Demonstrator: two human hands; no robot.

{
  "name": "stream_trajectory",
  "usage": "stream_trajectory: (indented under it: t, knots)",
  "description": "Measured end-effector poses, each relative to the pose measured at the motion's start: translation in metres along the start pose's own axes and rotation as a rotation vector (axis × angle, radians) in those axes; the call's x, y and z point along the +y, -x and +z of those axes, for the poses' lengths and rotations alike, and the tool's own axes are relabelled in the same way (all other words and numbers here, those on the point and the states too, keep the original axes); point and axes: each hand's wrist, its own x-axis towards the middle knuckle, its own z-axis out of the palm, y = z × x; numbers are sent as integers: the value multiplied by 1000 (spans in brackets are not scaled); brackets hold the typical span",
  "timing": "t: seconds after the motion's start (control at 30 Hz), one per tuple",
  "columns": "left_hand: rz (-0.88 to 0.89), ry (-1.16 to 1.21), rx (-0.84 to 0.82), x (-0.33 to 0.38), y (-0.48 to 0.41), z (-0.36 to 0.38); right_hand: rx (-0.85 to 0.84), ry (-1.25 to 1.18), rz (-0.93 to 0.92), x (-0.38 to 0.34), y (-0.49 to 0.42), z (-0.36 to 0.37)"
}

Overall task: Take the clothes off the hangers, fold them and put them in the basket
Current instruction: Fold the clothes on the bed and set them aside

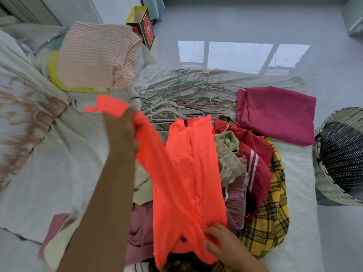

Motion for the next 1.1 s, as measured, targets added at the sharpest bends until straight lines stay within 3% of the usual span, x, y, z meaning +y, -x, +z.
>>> stream_trajectory:
  t: [0.07,0.17,0.27,0.37,0.47,0.6,0.77,0.93,1.1]
  knots:
    - [-58,-154,-101,-23,-21,58,-4,-173,69,1,-1,-7]
    - [-328,-524,-268,-73,-35,92,55,-499,179,2,-3,-12]
    - [-337,-977,-350,-117,-23,63,137,-646,277,2,-2,-10]
    - [-353,-1178,-389,-146,24,16,163,-637,305,-4,3,-7]
    - [-293,-1172,-300,-162,64,-25,173,-526,307,-15,5,-4]
    - [-476,-1088,-299,-176,99,-55,340,-285,300,-24,-6,-1]
    - [-498,-793,-200,-171,108,-72,408,-495,302,-13,-4,-3]
    - [-425,-867,-193,-166,113,-96,315,-374,372,4,7,3]
    - [-320,-968,-34,-162,122,-127,418,-220,424,-4,10,5]
